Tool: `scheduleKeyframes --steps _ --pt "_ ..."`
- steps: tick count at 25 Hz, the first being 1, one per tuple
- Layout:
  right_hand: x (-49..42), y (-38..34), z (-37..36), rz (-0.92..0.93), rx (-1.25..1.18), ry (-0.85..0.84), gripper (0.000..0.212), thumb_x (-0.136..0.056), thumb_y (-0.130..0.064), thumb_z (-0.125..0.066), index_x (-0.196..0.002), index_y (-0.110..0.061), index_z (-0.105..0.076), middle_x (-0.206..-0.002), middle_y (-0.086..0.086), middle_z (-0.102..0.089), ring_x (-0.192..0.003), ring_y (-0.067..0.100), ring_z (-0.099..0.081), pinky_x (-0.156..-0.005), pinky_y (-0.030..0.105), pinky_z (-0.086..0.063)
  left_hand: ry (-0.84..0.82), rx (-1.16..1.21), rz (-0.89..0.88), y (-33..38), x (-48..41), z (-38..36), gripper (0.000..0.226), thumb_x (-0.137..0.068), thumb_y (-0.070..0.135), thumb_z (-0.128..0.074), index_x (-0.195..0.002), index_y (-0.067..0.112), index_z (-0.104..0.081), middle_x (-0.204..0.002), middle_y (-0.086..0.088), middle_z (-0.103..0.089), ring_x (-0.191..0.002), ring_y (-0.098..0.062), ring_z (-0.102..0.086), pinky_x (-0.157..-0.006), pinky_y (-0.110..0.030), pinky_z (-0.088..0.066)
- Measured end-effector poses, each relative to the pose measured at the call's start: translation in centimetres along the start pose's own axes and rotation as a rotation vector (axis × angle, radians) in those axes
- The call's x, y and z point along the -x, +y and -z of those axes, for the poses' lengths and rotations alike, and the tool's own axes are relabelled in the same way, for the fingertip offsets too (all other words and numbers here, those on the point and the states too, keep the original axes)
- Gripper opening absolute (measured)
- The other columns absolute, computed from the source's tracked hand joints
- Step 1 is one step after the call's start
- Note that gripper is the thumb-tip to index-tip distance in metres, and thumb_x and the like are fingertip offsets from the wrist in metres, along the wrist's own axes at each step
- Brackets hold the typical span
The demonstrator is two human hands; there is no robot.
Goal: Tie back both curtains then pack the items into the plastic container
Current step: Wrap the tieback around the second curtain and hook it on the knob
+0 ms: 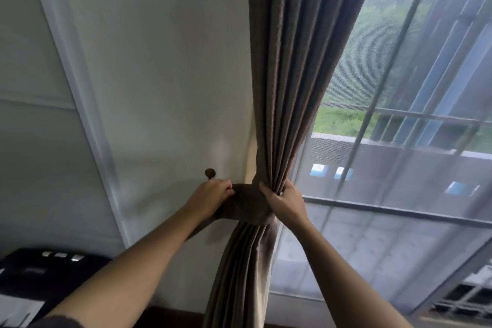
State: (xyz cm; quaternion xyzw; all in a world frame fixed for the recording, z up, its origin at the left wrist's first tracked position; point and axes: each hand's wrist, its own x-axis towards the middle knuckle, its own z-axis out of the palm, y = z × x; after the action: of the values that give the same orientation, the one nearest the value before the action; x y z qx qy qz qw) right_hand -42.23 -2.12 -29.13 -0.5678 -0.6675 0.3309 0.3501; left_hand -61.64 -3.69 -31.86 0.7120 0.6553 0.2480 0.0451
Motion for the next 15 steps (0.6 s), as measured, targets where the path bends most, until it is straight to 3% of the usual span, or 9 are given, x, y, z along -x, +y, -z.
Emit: scheduleKeyframes --steps 4,7,9,11,13,15 --pt "1.0 0.5 0.4 0.117 -0.091 -0.128 0.023 -0.082 -0.039 -0.064 -0.101 -0.027 -0.062 -0.100 -0.001 -0.069 -0.098 0.020 -0.064 -0.087 0.038 -0.053 0.046 -0.058 -0.054 1.5 0.9 -1.2 0.017 -0.098 0.017 -0.043 -0.096 0.008 -0.057 -0.097 -0.008 -0.061 -0.091 -0.023 -0.060 -0.068 -0.023 -0.035" --pt "1.2 1.2 0.5 0.114 -0.137 -0.228 0.041 -0.080 -0.046 -0.062 -0.115 -0.026 -0.060 -0.108 -0.004 -0.069 -0.102 0.015 -0.063 -0.092 0.038 -0.052 0.083 -0.053 -0.062 3.9 1.4 -2.6 0.015 -0.094 0.009 -0.046 -0.098 0.003 -0.060 -0.098 -0.010 -0.063 -0.092 -0.025 -0.063 -0.068 -0.021 -0.038" --pt "1.4 1.6 0.2 0.101 -0.154 -0.220 0.050 -0.076 -0.054 -0.060 -0.119 -0.029 -0.057 -0.111 -0.006 -0.067 -0.105 0.014 -0.062 -0.094 0.039 -0.051 0.095 0.111 0.113 5.0 1.8 -3.1 0.020 -0.096 0.013 -0.047 -0.103 -0.001 -0.060 -0.104 -0.013 -0.063 -0.096 -0.027 -0.061 -0.077 -0.025 -0.044" --pt "1.9 1.6 -0.2 0.101 -0.177 -0.177 0.042 -0.080 -0.049 -0.061 -0.117 -0.030 -0.055 -0.109 -0.007 -0.066 -0.106 0.014 -0.061 -0.094 0.038 -0.051 0.106 0.284 0.341 5.6 1.6 -3.2 0.027 -0.095 0.023 -0.049 -0.103 -0.002 -0.056 -0.105 -0.016 -0.063 -0.097 -0.030 -0.060 -0.079 -0.030 -0.045" --pt "2.7 1.5 -0.3 0.100 -0.276 -0.155 0.032 -0.083 -0.041 -0.064 -0.112 -0.036 -0.053 -0.105 -0.012 -0.066 -0.105 0.011 -0.062 -0.095 0.036 -0.050 0.002 0.370 0.463 5.7 1.2 -3.3 0.033 -0.096 0.028 -0.048 -0.107 -0.001 -0.059 -0.107 -0.015 -0.065 -0.102 -0.030 -0.061 -0.083 -0.032 -0.045" --pt "3.0 2.2 -0.2 0.135 -0.443 -0.234 0.041 -0.082 -0.031 -0.065 -0.120 -0.034 -0.051 -0.108 -0.010 -0.068 -0.105 0.009 -0.063 -0.095 0.033 -0.051 -0.113 0.546 0.524 5.6 1.0 -3.5 0.033 -0.098 0.025 -0.043 -0.114 0.004 -0.062 -0.111 -0.007 -0.064 -0.106 -0.025 -0.060 -0.086 -0.029 -0.045"
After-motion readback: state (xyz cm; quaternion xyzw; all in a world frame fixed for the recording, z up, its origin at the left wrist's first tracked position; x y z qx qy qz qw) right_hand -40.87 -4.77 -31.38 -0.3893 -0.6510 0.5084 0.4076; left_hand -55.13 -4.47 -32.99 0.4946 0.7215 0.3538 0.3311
